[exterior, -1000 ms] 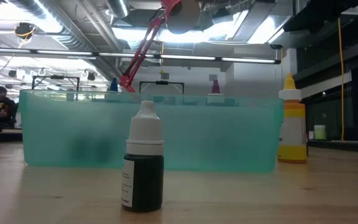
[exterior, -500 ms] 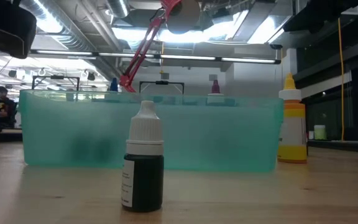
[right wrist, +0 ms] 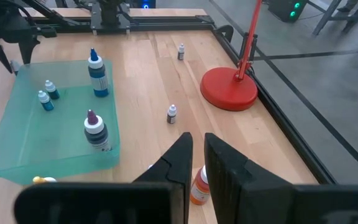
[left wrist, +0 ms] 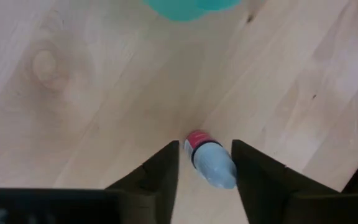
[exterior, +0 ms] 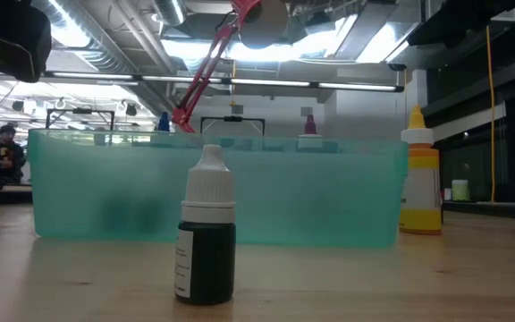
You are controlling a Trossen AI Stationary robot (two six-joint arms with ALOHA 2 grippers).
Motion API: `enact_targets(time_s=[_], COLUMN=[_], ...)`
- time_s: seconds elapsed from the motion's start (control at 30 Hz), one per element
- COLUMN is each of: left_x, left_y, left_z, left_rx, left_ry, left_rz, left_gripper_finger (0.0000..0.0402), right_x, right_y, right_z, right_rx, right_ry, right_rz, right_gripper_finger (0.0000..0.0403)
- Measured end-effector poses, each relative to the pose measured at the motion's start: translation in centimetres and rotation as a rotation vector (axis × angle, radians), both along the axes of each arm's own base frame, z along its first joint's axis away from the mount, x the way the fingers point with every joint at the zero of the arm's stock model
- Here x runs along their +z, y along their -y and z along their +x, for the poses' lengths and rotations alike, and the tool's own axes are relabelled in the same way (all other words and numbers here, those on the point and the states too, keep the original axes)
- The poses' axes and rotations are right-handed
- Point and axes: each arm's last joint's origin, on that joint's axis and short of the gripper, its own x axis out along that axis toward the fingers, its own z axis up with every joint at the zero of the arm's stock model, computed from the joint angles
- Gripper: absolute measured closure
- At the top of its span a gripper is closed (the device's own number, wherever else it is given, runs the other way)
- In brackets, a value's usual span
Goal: Pick & Place food coloring
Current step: Put the left small red bottle into the green bin
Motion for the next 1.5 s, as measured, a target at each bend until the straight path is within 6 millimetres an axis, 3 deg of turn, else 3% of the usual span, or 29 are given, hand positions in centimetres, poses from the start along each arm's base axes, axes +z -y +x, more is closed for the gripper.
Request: enact_targets(time_s=[0.23, 0.4, 0.63, 0.77, 0.97, 1.27, 1.5], left_x=[0.1, 0.6, 6.8, 11.0, 14.1, 14.4, 11.1], left_y=[0.1, 0.3, -0.6, -2.7, -6.5, -11.4, -12.5], left_z=[0.0, 0.2, 2.0, 3.1, 5.5, 9.2, 11.7], left_rx=[-0.017, -0.043, -0.155, -0.201, -0.291, -0.415, -0.496], left_ry=[-0.012, 0.006, 0.089, 0.125, 0.156, 0.220, 0.139], left_rz=[-0.014, -0.028, -0.068, -0.015, 0.072, 0.159, 0.198], left_gripper_finger=[0.0335, 0.0338, 0.0338, 0.0338, 0.0338, 0.0337, 0.0337], right_x=[0.0, 0.0, 0.0, 0.0, 0.0, 0.0, 0.0], right_y=[0.0, 0.0, 0.0, 0.0, 0.0, 0.0, 0.0], right_z=[0.0, 0.0, 0.0, 0.0, 0.0, 0.0, 0.0], right_rx=[0.000, -0.001, -0.001, 0.000, 0.000, 0.000, 0.000], right_ry=[0.000, 0.000, 0.000, 0.000, 0.000, 0.000, 0.000], right_rz=[0.000, 0.000, 0.000, 0.000, 0.000, 0.000, 0.000], right_gripper_finger=[0.0357, 0.0357, 0.0357, 0.0357, 0.0357, 0.0357, 0.0357])
